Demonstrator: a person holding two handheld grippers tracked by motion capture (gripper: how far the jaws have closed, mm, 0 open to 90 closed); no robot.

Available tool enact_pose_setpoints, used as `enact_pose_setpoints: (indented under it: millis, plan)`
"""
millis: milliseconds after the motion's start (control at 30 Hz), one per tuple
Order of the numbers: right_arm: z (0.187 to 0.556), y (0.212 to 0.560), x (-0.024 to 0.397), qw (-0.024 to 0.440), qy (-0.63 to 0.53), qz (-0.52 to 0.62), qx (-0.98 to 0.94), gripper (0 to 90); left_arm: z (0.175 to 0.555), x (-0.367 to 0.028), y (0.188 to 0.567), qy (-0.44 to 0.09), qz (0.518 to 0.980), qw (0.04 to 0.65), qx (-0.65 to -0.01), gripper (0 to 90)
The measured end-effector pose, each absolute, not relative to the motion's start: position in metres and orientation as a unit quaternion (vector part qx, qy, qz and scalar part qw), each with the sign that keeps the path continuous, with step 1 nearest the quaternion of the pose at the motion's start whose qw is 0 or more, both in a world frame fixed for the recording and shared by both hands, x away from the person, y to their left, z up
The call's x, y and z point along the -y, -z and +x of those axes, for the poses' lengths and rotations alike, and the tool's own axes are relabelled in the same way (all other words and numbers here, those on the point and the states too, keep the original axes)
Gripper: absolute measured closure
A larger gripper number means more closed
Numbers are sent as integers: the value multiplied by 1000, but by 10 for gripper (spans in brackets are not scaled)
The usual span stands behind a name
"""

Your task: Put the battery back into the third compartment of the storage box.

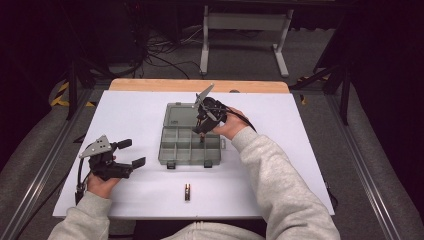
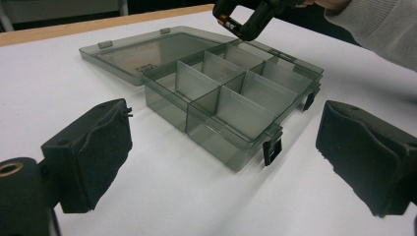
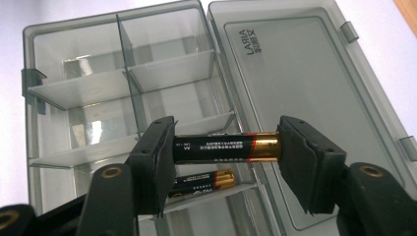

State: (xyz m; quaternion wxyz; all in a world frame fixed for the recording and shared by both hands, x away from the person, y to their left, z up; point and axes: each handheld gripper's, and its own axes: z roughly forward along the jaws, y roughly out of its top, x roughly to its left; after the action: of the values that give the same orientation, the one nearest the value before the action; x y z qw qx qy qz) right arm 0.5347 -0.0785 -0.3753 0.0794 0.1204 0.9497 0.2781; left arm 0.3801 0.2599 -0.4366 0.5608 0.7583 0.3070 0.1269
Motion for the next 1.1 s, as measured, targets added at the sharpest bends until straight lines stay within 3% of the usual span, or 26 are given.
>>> enact_pose_setpoints:
  millis: [1100]
  plan:
    - [530,398,75,61,-250,119,-959,409,380,-260,436,-126,760,560,-306,72]
